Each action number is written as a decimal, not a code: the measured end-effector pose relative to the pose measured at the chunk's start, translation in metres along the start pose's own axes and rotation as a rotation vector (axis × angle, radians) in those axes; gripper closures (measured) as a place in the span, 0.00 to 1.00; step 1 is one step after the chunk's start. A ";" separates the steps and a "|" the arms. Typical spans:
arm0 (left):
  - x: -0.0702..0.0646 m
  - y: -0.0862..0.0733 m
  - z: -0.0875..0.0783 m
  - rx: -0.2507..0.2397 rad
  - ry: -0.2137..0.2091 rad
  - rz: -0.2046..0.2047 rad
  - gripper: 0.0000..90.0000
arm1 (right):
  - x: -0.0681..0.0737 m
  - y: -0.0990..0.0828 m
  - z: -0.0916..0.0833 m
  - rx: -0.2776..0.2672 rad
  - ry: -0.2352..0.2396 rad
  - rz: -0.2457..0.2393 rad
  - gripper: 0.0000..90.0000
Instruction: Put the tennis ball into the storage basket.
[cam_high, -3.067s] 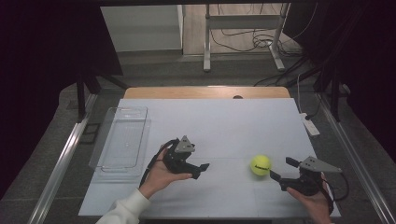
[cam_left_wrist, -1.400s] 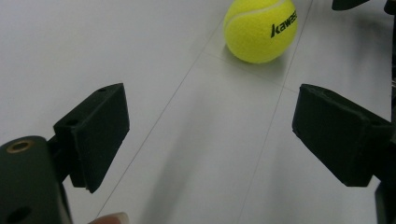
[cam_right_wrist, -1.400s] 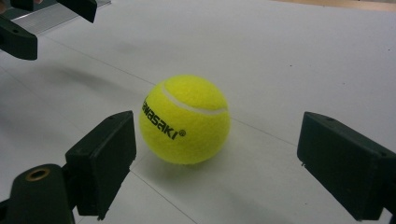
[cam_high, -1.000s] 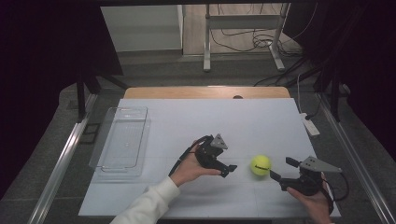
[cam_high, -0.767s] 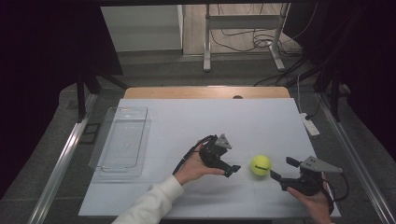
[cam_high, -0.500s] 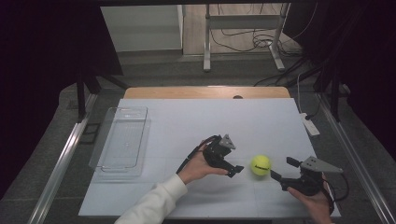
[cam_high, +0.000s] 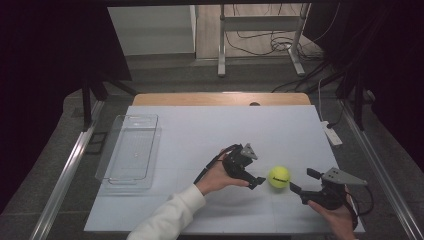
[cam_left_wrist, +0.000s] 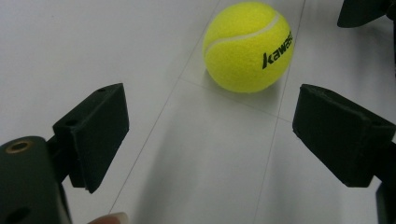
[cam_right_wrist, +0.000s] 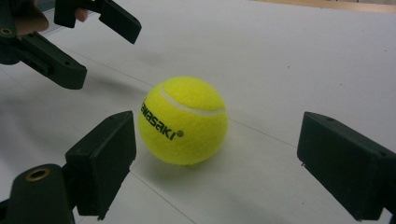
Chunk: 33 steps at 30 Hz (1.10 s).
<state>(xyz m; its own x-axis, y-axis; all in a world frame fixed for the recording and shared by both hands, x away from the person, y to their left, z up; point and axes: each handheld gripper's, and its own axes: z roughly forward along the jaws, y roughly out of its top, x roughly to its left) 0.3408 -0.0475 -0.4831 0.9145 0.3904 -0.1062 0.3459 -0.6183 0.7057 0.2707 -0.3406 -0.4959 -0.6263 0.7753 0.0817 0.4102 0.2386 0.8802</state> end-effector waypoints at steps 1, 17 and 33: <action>0.000 0.000 0.000 0.000 0.000 0.000 0.13 | 0.000 0.000 0.000 0.000 0.000 0.000 0.13; -0.004 0.010 0.016 0.016 -0.015 0.034 0.12 | 0.000 0.000 0.000 -0.003 0.003 0.001 0.13; -0.011 0.019 0.028 0.023 -0.040 0.057 0.10 | 0.000 0.000 -0.001 -0.004 0.001 0.001 0.13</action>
<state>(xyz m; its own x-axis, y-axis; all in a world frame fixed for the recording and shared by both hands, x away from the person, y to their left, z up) 0.3432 -0.0825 -0.4884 0.9404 0.3269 -0.0940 0.2970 -0.6544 0.6954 0.2703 -0.3412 -0.4956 -0.6268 0.7748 0.0831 0.4079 0.2354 0.8821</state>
